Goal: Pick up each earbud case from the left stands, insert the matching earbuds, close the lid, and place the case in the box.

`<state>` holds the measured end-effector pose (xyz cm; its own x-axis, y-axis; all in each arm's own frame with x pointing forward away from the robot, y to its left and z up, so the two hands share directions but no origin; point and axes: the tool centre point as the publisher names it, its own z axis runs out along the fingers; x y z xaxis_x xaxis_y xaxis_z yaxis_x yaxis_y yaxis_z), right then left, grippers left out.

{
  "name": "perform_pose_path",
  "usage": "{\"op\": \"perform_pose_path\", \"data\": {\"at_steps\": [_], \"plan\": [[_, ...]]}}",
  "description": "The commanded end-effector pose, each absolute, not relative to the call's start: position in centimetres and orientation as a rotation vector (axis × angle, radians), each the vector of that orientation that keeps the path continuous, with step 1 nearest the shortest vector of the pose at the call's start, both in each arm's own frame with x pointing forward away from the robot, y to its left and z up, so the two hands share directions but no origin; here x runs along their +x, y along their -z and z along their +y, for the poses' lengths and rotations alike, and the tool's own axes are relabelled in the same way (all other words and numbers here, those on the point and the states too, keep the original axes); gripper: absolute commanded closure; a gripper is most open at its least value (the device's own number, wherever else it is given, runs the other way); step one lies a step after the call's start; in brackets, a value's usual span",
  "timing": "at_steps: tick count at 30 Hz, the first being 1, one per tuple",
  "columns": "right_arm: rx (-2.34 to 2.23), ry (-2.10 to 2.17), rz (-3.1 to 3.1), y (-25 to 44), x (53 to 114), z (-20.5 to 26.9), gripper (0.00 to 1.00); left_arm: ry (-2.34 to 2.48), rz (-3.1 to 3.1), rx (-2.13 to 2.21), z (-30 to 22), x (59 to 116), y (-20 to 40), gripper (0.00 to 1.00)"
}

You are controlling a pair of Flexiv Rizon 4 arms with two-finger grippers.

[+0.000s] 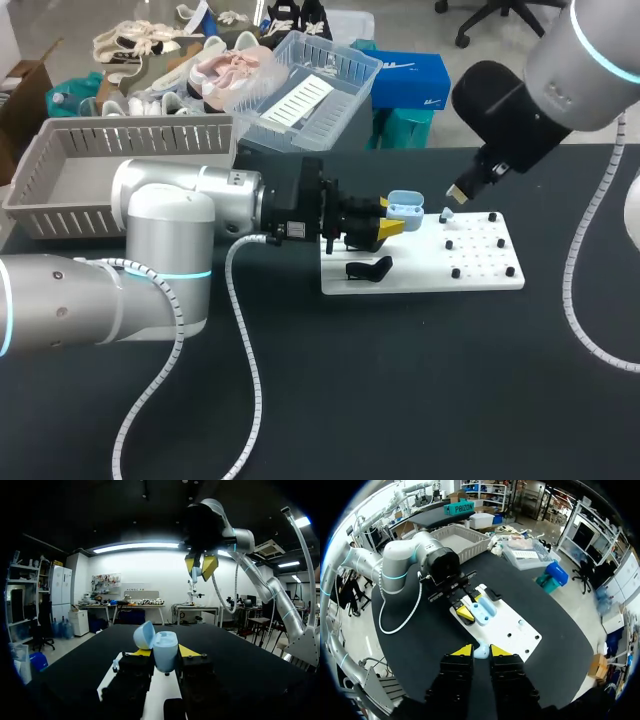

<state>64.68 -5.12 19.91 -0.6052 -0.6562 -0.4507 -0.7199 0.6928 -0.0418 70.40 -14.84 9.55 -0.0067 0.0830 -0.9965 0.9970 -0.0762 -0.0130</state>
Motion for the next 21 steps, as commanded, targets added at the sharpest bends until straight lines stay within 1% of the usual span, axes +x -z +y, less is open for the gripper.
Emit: {"op": "perform_pose_path", "data": {"at_steps": [1,11,16,21], "plan": [[-1.082,-0.222,2.485,-20.2,65.1,-5.0,1.00,1.232,1.239,1.321,-14.9,70.4,-9.5,1.00],[-1.059,-0.246,2.486,-19.9,65.0,-4.5,1.00,1.232,1.239,1.321,-14.9,70.4,-9.5,1.00],[-0.893,-0.262,2.507,-19.0,65.0,-4.0,1.00,1.232,1.239,1.321,-14.9,70.4,-9.5,1.00],[-0.753,-0.054,2.559,-19.3,65.4,-4.5,1.00,1.232,1.239,1.321,-14.9,70.4,-9.5,1.00]]}}
